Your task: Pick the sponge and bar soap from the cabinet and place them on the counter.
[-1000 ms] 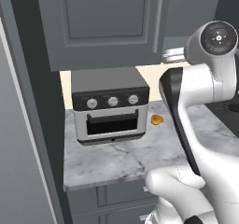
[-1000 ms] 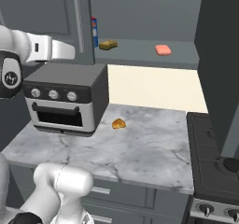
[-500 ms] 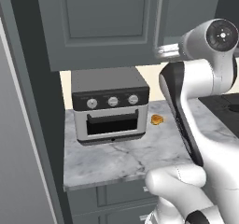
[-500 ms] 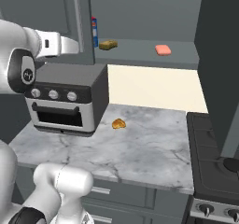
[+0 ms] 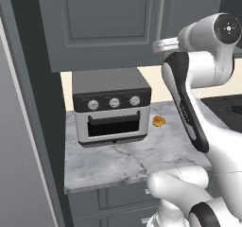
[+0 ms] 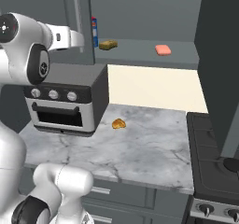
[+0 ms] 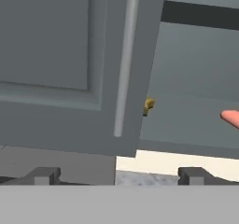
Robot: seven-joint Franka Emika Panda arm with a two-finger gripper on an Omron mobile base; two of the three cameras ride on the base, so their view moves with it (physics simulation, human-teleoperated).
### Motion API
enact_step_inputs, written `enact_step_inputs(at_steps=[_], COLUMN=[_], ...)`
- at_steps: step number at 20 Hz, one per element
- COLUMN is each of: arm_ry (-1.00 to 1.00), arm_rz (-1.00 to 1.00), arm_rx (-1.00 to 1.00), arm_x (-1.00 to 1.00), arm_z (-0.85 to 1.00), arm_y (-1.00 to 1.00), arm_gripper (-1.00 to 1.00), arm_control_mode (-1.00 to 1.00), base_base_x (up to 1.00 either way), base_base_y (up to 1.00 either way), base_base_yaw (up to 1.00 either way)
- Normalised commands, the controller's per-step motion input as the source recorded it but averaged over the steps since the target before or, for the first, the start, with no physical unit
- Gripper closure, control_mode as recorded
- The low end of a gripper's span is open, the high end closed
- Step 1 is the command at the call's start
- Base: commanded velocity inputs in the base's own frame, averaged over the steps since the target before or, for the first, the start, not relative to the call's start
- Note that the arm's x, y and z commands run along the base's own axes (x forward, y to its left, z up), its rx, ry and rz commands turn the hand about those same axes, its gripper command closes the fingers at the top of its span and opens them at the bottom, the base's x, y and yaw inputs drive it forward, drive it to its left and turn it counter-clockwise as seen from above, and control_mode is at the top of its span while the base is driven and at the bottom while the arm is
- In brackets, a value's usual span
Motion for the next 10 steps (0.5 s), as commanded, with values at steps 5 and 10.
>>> enact_step_inputs(at_steps=[5,10], arm_ry=[0.00,0.00], arm_rz=[0.07,0.04], arm_rx=[0.02,0.01], arm_x=[0.34,0.38], arm_z=[0.11,0.02], arm_y=[0.03,0.04], arm_gripper=[-1.00,-1.00], arm_control_mode=[-1.00,-1.00], base_base_x=[0.00,0.00], base_base_y=[0.00,0.00], base_base_yaw=[0.00,0.00])
